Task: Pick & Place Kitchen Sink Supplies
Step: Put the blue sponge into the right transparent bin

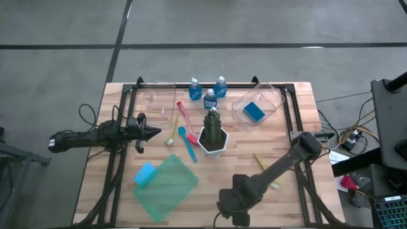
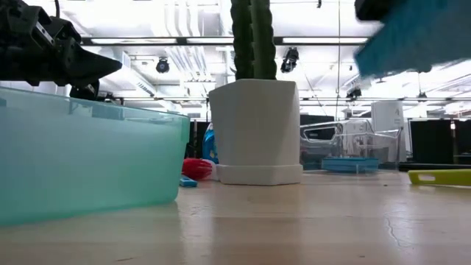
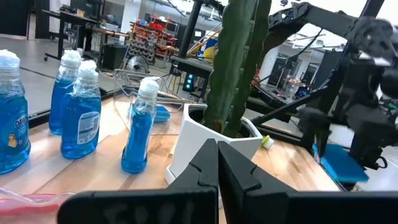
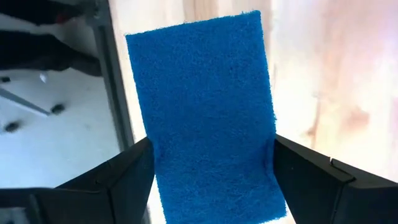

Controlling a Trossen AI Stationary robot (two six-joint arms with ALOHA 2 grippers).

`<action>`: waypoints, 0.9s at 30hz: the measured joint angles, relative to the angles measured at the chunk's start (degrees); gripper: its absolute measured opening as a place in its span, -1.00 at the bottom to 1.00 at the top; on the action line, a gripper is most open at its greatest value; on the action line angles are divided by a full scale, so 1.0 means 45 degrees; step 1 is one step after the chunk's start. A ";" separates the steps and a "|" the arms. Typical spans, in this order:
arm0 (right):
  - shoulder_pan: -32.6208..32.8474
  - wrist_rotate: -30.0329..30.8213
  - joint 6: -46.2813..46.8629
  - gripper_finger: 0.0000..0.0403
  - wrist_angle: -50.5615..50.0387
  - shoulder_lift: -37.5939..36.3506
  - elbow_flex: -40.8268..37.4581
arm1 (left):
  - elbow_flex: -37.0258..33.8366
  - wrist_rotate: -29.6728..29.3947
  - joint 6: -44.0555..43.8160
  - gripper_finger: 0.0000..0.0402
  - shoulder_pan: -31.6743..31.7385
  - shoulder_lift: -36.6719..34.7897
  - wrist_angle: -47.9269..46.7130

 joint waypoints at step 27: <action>-0.1635 0.5699 0.5207 0.45 -0.4973 -0.6735 -0.0045 | 0.0000 -0.0004 -0.0001 -1.00 -0.0001 0.0138 0.0000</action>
